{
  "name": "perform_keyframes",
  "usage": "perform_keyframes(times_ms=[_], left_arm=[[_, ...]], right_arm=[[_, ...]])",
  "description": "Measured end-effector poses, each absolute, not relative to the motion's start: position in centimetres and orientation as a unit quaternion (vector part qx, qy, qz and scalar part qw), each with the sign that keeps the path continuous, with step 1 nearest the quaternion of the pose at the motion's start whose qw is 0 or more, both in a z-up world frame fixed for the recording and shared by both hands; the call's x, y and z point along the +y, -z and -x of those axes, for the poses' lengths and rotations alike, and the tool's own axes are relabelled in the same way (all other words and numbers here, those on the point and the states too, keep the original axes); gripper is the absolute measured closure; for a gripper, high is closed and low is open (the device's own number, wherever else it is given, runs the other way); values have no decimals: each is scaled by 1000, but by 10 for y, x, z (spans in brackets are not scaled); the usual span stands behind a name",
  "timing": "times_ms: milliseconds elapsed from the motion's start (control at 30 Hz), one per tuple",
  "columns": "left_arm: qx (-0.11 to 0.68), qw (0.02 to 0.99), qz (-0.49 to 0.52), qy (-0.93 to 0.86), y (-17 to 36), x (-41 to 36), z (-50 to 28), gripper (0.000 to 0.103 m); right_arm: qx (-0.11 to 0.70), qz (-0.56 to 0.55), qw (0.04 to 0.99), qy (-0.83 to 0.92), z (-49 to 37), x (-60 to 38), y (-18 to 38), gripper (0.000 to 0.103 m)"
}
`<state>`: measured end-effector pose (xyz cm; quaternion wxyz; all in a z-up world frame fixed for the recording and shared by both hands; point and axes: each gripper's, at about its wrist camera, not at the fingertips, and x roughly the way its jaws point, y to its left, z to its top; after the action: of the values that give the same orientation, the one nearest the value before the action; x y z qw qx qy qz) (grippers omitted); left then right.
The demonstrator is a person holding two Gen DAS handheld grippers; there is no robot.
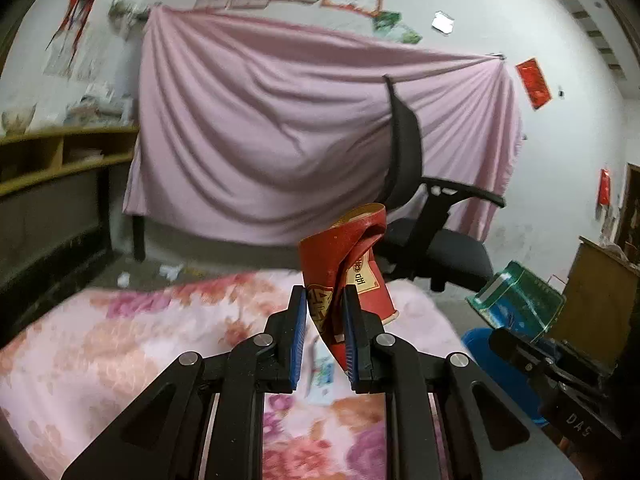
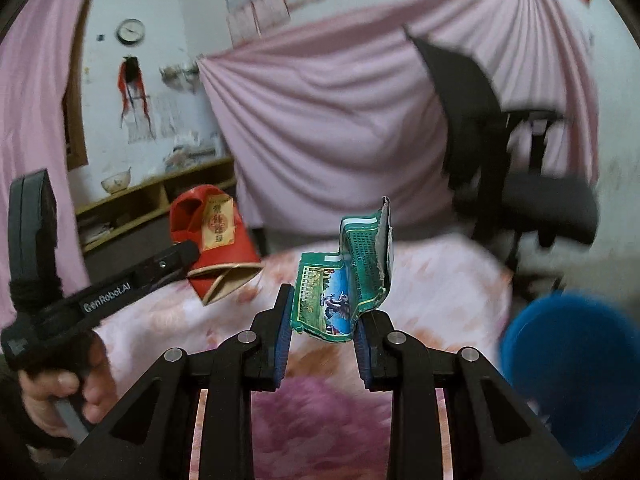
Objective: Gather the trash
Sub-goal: 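Carry the red packet and green wrapper over the blue basin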
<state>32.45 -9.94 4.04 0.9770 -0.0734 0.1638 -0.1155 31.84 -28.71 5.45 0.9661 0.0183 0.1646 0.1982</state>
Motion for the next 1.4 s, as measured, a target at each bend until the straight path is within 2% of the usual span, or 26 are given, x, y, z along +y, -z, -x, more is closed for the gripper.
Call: perform_keyframes(times_ms=[300,833,1000,1400], left_arm=[[114,981,15,155,-77,-151,-305,89],[65,969,-58,230,-102,-259,-296,88],[98,963,-52,245,-92,-289,-312,88],[234,932,-11,275,-54,-345,-381,88]], right_arm=[[68,-44,985,-154,-295,-340,-80,78],[31,-129,990,-51,-278,-436,-89,78],[52,-135,989,-29,-282,-452,-81,78],[134,-174,976,10,-301,-487,-59,78]])
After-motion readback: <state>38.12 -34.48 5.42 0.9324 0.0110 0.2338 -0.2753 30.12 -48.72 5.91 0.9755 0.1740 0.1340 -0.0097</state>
